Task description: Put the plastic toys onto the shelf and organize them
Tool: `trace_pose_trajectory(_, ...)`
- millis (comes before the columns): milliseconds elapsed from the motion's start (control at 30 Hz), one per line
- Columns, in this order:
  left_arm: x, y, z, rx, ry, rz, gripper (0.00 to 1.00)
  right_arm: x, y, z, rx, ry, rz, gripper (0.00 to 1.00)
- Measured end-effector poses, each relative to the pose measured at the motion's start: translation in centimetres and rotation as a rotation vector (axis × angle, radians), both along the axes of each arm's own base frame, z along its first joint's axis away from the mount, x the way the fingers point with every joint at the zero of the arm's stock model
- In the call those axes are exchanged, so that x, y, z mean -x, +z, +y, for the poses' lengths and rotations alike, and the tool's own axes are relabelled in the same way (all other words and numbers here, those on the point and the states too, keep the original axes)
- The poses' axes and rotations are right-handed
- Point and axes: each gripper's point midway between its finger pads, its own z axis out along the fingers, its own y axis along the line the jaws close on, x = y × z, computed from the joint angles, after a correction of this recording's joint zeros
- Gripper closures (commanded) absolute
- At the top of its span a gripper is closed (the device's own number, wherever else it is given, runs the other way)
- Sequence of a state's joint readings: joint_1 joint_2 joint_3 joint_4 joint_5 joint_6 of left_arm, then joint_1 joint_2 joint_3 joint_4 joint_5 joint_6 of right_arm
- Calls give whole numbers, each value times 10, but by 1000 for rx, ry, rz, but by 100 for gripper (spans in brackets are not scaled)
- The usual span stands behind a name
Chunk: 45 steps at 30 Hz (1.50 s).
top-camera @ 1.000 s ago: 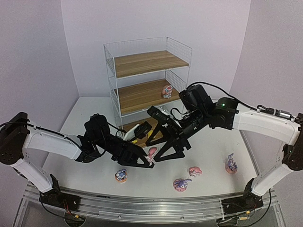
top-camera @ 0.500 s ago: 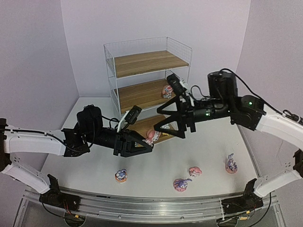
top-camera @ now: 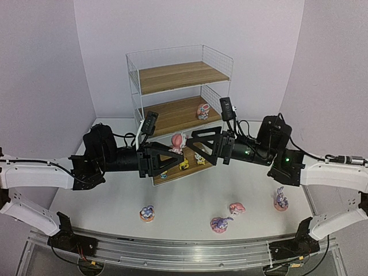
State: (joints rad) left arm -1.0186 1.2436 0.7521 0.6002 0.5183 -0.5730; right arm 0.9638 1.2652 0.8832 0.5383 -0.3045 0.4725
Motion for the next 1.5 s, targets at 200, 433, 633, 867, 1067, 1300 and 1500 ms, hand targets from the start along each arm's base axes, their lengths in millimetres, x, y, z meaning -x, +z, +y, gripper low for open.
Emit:
trace_pose_trajectory(200, -3, 11, 3, 38, 24, -19, 100, -10, 2, 13, -103, 4, 35, 9)
trace_pose_trajectory(433, -7, 13, 3, 44, 50, -18, 100, -6, 20, 10, -199, 14, 7, 10)
trace_pose_trajectory(633, -10, 13, 3, 46, 65, -17, 100, -8, 23, 11, -224, 8, 10, 11)
trace_pose_trajectory(867, -13, 15, 1, 49, 76, -17, 100, -16, 5, 20, -195, -6, 58, 12)
trace_pose_trajectory(1067, -17, 14, 1, 44, 97, -13, 100, -16, 3, 21, -192, -3, 68, 12)
trace_pose_trajectory(1300, -23, 9, -4, 27, 112, -7, 100, -16, 7, 22, -201, 4, 72, 12)
trace_pose_trajectory(1500, -24, 7, -5, 20, 113, -7, 100, -16, 12, 23, -212, 7, 72, 21)
